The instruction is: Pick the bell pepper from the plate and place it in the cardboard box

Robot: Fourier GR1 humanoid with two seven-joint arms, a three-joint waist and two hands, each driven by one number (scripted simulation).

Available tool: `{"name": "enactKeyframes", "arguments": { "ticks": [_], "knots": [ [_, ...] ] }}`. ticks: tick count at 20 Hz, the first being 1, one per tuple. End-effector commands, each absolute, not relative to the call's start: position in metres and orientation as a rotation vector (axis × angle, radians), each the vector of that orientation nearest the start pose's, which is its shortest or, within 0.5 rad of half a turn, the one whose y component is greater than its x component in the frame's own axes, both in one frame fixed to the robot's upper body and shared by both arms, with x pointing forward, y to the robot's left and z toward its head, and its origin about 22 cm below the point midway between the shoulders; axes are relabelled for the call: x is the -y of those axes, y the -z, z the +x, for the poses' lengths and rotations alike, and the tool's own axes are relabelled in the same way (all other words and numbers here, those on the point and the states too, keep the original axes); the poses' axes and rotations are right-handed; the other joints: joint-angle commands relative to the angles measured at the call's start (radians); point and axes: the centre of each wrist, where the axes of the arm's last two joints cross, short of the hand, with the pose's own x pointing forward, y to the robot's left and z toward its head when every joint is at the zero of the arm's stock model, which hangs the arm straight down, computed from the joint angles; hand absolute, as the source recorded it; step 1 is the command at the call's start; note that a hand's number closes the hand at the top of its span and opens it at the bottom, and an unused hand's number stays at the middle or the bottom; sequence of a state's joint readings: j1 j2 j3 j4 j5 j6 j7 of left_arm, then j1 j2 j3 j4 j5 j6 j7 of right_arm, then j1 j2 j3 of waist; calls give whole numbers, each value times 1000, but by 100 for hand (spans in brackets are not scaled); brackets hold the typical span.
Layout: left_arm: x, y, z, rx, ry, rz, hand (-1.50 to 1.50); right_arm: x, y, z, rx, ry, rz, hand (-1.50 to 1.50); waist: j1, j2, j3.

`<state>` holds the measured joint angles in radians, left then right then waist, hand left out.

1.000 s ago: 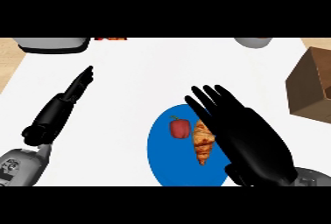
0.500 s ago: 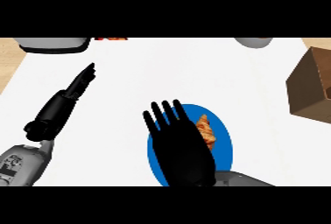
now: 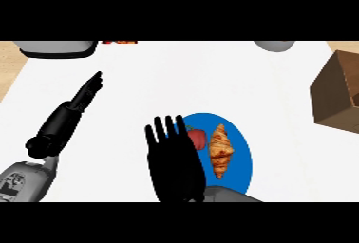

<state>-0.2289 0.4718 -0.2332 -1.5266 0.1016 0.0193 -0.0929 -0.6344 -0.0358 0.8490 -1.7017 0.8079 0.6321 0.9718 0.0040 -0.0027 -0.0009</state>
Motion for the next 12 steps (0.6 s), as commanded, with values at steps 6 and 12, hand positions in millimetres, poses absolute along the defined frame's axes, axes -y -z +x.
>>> {"name": "enactKeyframes", "arguments": {
  "ticks": [6,12],
  "knots": [
    [-267,-79,302,1744,529,105,0,-2,-118,213,1071,-1665,-1056,-150,-6,2,1],
    [-274,-68,288,1747,529,108,0,-10,-90,221,1012,-1686,-1098,-150,5,1,1]
  ]
}}
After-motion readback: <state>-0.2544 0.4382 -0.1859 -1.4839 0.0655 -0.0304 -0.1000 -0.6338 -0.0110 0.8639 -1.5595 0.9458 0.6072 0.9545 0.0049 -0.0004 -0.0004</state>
